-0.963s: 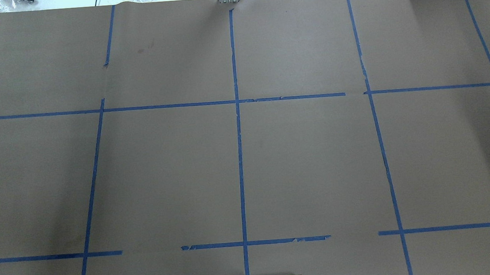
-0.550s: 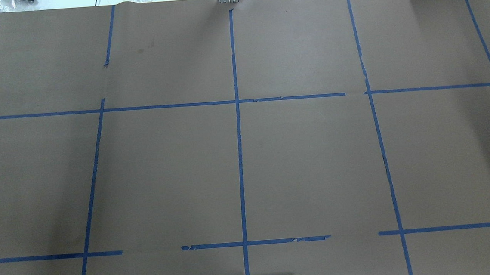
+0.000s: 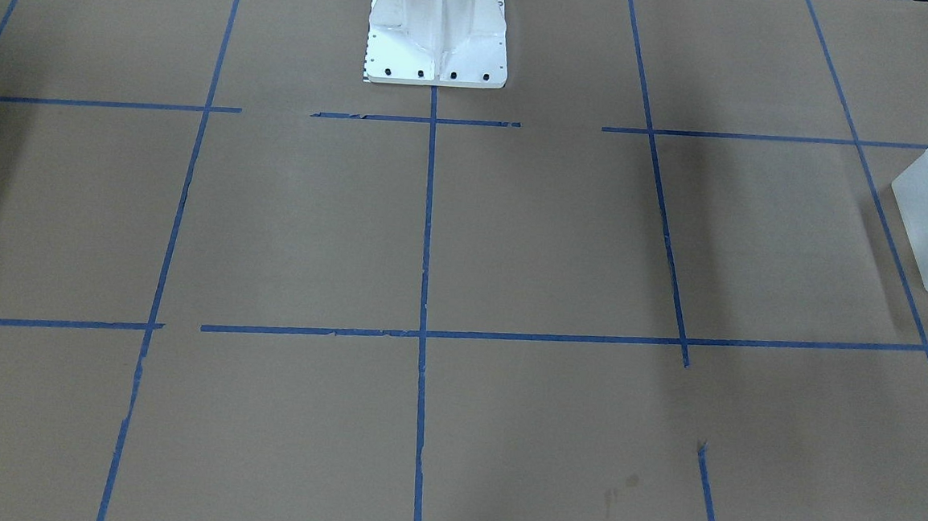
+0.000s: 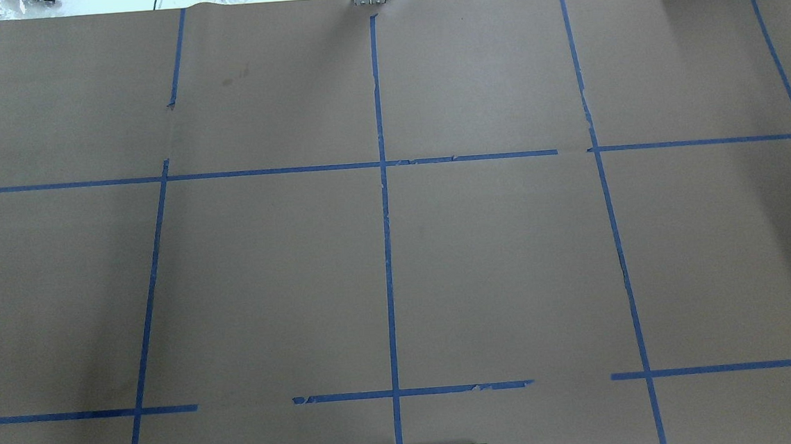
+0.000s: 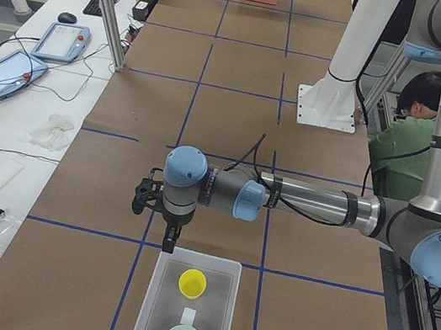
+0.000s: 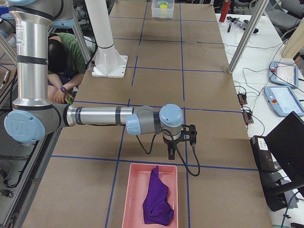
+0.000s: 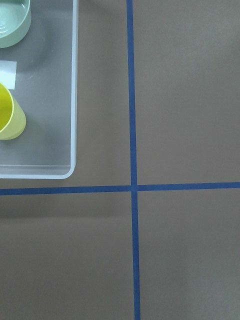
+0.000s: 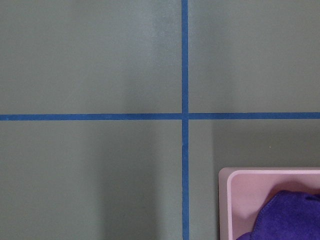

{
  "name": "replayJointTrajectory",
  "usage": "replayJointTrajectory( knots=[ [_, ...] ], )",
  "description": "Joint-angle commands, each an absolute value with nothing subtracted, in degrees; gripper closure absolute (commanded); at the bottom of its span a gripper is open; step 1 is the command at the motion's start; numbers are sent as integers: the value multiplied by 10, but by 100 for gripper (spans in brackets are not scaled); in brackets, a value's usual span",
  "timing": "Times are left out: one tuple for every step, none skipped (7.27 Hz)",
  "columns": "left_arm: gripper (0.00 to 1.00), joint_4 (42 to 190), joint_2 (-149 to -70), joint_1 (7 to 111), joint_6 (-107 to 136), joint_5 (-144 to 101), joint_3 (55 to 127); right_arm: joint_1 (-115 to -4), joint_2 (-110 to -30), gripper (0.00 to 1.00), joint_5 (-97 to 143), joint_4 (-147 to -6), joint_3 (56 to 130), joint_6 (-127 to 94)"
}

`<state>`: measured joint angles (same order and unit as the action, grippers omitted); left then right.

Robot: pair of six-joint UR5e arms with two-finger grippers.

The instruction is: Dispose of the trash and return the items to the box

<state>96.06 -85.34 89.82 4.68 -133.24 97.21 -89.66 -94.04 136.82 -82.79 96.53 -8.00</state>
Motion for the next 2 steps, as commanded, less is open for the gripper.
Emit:
replayJointTrajectory(
  knots=[
    [0,961,-853,898,47,-1332,972,-896,-940,0,1368,-827,967,-80],
    [0,961,-853,898,47,-1332,972,-896,-940,0,1368,-827,967,-80]
  ],
)
